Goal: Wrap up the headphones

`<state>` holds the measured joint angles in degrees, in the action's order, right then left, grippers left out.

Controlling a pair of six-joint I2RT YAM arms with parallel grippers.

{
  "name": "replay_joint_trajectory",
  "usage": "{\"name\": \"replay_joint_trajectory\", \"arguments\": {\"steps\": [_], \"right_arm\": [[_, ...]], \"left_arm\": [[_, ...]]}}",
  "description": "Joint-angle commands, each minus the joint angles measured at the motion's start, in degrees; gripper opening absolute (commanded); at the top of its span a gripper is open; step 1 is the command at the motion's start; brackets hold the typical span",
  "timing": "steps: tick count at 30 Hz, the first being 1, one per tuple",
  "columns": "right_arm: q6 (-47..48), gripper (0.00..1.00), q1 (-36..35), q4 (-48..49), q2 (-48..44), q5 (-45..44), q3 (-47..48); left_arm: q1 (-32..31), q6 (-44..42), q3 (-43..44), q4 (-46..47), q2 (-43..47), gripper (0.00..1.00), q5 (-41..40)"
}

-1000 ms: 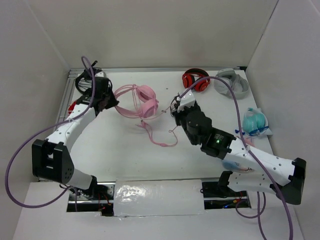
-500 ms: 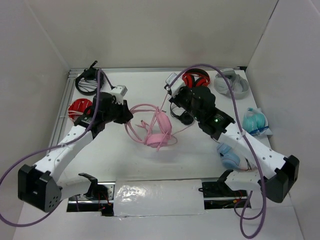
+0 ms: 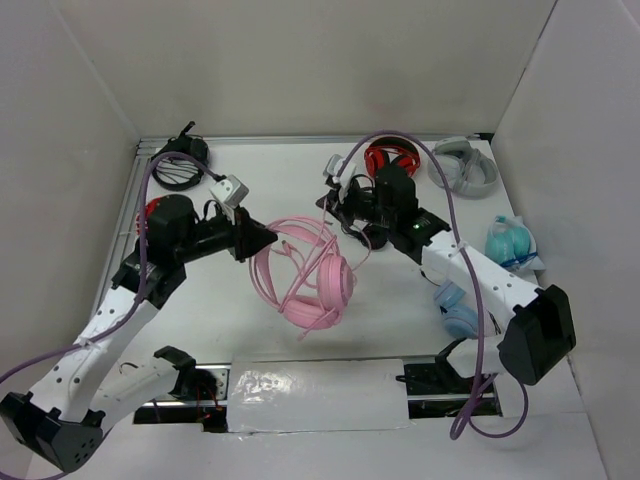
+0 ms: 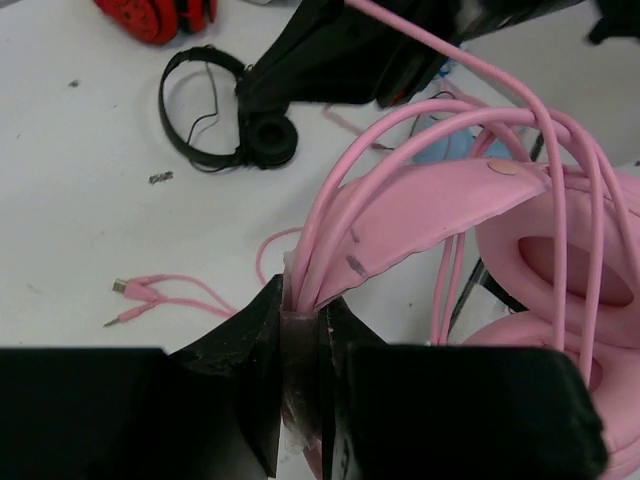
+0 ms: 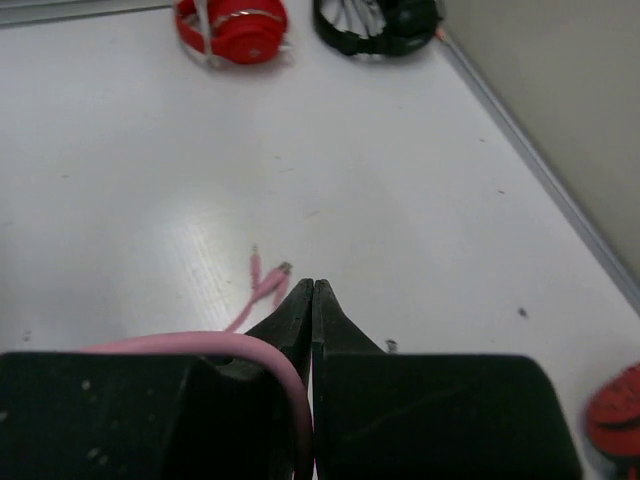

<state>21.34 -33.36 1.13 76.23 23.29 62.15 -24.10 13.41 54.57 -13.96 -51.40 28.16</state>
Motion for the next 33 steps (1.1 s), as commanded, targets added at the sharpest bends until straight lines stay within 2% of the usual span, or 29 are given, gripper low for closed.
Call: {"name": "replay_joint_trajectory", "arguments": {"steps": [1,5,8,11,18,24,29,33], "right_arm": [[-5.0,0.09,-1.1,10.5,1.6,10.3,-2.9],[-8.6,0.11,-2.8,15.0,5.9,12.6,-2.3],[-10.5,0.24,-3.9,17.3,9.7,13.6,-0.9],[-12.7,0.29,-5.0,20.7,11.7,13.4,-1.5],[-18.7,0.33,-7.0,31.5,16.7,15.2,-4.2],[-22.9,0.35,-10.0,37.1,23.2,14.2,-4.9],[-29.4,0.35,-12.4,47.5,26.1,13.8,-11.8],[-31.9,0.32,-15.7,52.9,28.0,10.7,-17.1]], "left_arm": [[-0.5,2.7,5.8,5.9,2.4,0.0,11.5],[-0.5,4.7,11.5,4.1,1.2,0.0,12.5],[-0.6,6.4,16.3,2.5,0.1,0.0,11.5],[-0.6,7.8,21.4,1.7,-0.8,0.0,7.2],[-0.6,9.1,35.7,-1.5,-4.9,0.0,4.6],[-0.6,9.0,43.4,-4.0,-7.2,0.0,2.0],[-0.6,9.9,50.4,-7.2,-10.5,0.0,-0.3],[-0.5,10.8,52.7,-8.1,-12.8,0.0,-8.2]]}}
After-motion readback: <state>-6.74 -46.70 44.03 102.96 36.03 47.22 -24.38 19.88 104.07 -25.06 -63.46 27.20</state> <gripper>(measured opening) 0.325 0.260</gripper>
